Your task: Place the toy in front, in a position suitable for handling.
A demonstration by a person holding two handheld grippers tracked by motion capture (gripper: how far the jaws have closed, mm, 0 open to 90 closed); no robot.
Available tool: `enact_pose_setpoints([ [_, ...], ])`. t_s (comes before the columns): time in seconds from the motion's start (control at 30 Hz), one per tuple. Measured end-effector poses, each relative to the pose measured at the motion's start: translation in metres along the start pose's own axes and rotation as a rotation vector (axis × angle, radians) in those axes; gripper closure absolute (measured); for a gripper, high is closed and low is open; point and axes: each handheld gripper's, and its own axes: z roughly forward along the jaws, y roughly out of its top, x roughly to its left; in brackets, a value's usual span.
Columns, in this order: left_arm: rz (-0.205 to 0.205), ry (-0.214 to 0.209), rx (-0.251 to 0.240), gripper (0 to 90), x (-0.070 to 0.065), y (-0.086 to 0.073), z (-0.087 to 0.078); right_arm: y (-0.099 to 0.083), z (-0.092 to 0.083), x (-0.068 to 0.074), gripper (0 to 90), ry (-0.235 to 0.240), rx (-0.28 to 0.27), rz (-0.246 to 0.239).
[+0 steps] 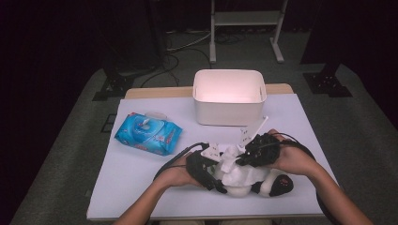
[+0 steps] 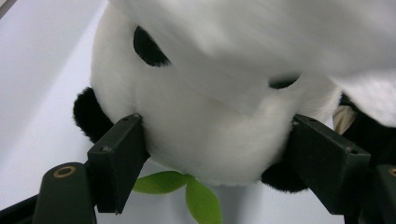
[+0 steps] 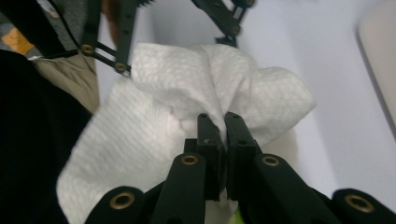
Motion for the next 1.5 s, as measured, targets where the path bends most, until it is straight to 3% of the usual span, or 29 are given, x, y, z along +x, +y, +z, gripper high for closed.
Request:
enact_pose_setpoints([
  [0.17, -0.007, 0.002, 0.002, 20.9, 0.0, 0.001, -0.001, -0.011, -0.006, -0.014, 85.9, -0.012, 0.007, 0.043],
  [0.3, -0.029, -0.02, -0.017, 20.1, 0.002, 0.004, -0.006, -0.026, -0.008, -0.016, 85.9, -0.012, 0.022, 0.075],
  [0.43, -0.038, -0.016, -0.043, 17.8, 0.004, 0.011, -0.011, -0.04, -0.007, -0.012, 85.9, 0.027, -0.002, 0.103],
  [0.6, -0.046, -0.005, -0.062, 11.9, 0.003, 0.019, -0.014, -0.045, -0.004, 0.004, 85.9, 0.046, 0.005, 0.074],
  [0.8, -0.033, -0.046, -0.042, 13.0, 0.001, 0.018, -0.006, -0.046, -0.004, 0.019, 85.8, 0.05, 0.008, 0.039],
  [0.87, -0.044, -0.051, -0.045, 14.3, 0.001, 0.017, -0.006, -0.044, -0.003, 0.018, 85.8, 0.046, 0.007, 0.038],
  [1.23, 0.003, -0.046, -0.029, 16.1, -0.003, 0.017, -0.005, -0.016, 0.003, 0.011, 85.8, 0.018, -0.019, 0.003],
  [1.5, 0.013, -0.044, -0.026, 16.2, -0.003, 0.017, -0.006, -0.025, -0.002, 0.004, 85.8, -0.02, 0.033, 0.025],
])
